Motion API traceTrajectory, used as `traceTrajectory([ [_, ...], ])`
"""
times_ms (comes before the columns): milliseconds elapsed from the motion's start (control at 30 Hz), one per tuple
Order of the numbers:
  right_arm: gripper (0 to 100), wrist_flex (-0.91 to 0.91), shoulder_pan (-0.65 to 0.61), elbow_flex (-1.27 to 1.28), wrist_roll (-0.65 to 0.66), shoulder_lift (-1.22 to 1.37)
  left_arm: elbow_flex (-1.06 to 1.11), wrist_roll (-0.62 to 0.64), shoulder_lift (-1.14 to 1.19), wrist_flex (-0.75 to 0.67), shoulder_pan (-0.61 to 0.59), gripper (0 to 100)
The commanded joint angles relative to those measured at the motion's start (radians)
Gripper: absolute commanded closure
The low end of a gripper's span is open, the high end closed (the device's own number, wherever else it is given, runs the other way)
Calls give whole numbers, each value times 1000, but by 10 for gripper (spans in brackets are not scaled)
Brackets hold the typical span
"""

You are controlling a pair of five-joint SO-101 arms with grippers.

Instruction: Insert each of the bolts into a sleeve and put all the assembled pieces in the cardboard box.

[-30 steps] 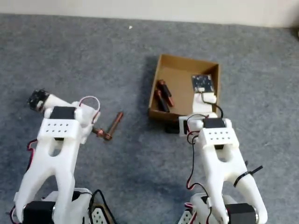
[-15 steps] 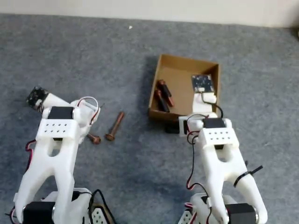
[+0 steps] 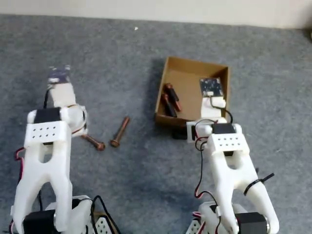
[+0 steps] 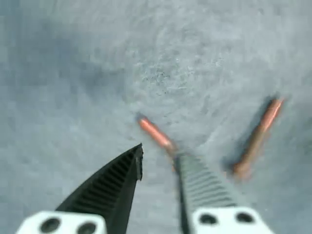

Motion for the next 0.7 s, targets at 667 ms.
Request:
traceTrajectory([
  [667, 991, -30, 16, -7, 15, -35, 22, -1421, 2, -18, 41, 772],
])
